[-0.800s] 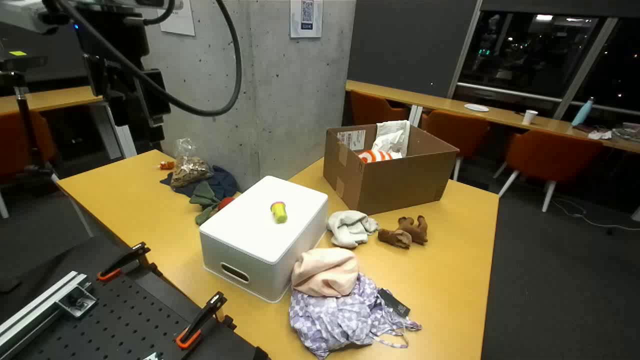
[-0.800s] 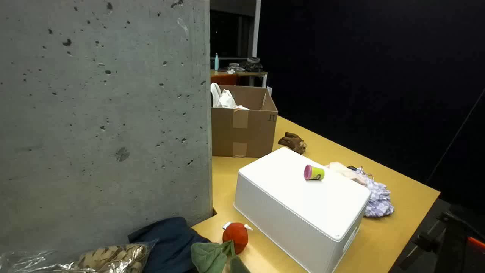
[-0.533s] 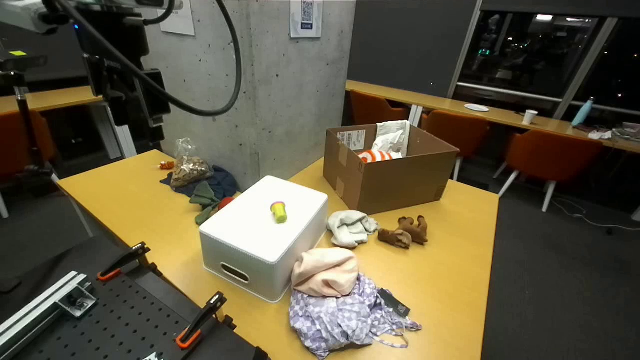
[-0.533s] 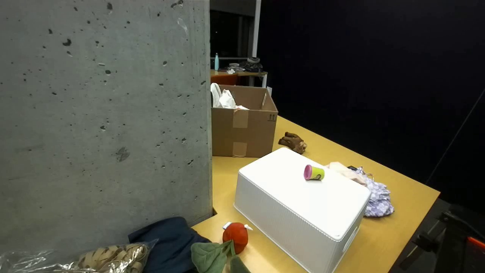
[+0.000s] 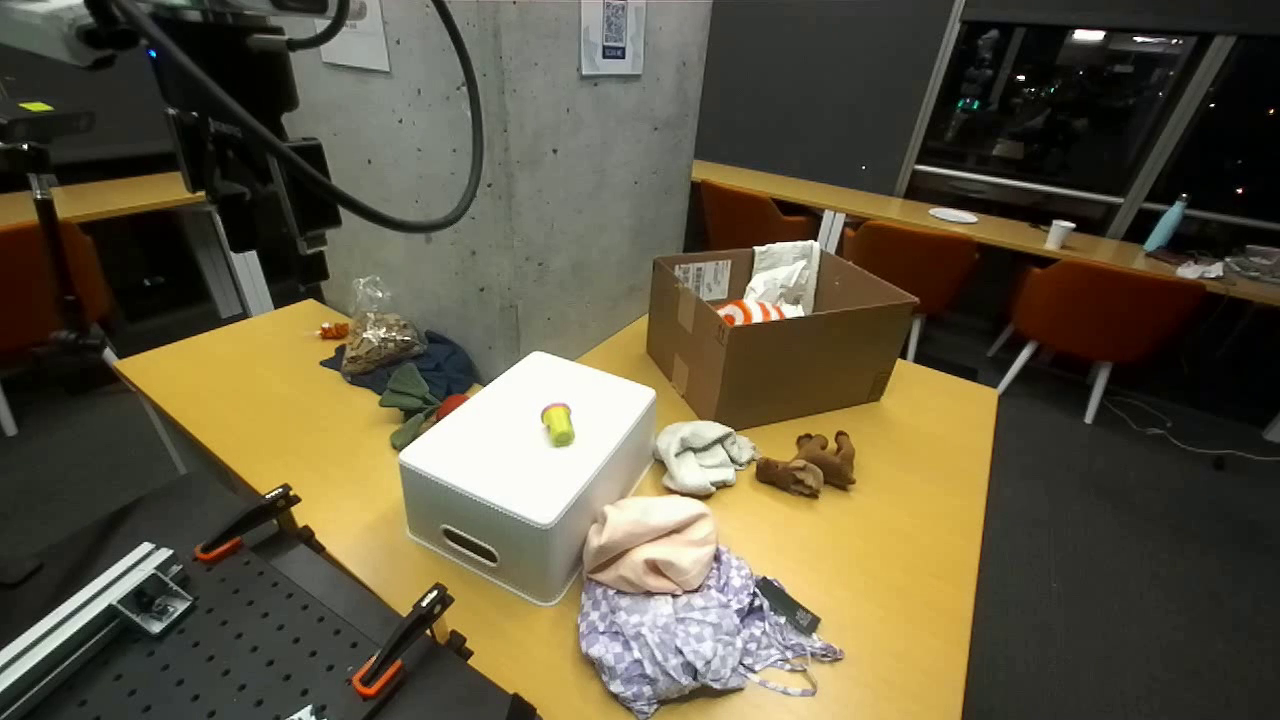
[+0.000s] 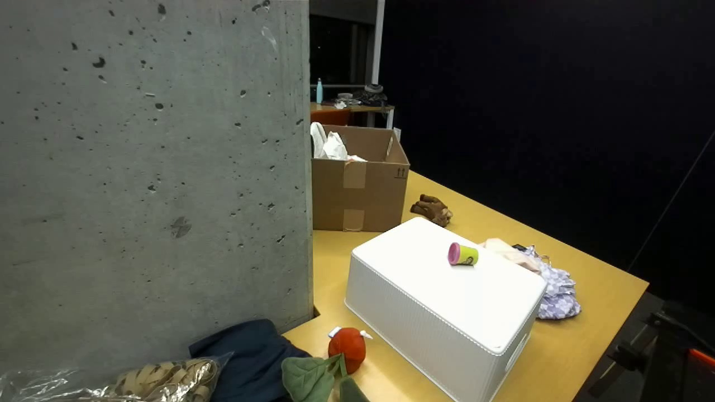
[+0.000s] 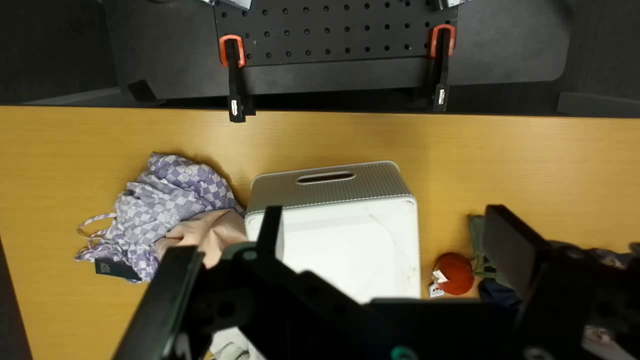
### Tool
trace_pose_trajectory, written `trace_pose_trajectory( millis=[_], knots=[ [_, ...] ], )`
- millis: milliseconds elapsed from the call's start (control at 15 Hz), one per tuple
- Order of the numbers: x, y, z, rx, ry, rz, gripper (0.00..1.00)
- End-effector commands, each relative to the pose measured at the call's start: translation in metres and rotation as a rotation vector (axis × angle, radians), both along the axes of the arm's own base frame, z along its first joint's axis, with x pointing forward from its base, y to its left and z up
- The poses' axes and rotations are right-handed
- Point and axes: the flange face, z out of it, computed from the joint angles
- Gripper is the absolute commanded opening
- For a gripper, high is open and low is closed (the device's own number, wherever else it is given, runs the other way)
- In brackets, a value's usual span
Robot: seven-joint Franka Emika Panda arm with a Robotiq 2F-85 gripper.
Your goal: Pick up the peach shirt and cover the yellow container on the upside down white basket, pick up the peach shirt with the yellow container twice, pick up the peach shirt and put it on the table
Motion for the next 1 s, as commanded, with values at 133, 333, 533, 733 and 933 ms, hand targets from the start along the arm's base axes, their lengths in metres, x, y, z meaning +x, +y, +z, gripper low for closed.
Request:
trace_pose_trajectory(
  millis=[133, 333, 533, 733, 933],
  knots=[
    [0.007, 0.003, 0.002, -0.019, -0.018, -0.027, 1.0],
    [0.063, -0.044, 0.003, -0.043, -0.204, -0.157, 1.0],
    [0.107, -0.088, -0.019, -0.064, -0.304, -0.253, 1.0],
    [0.142, -0.139, -0.063, -0.063, -0.262, -0.358, 1.0],
    [0.169, -0.188, -0.116, -0.067, -0.196, -0.444, 1.0]
  ],
)
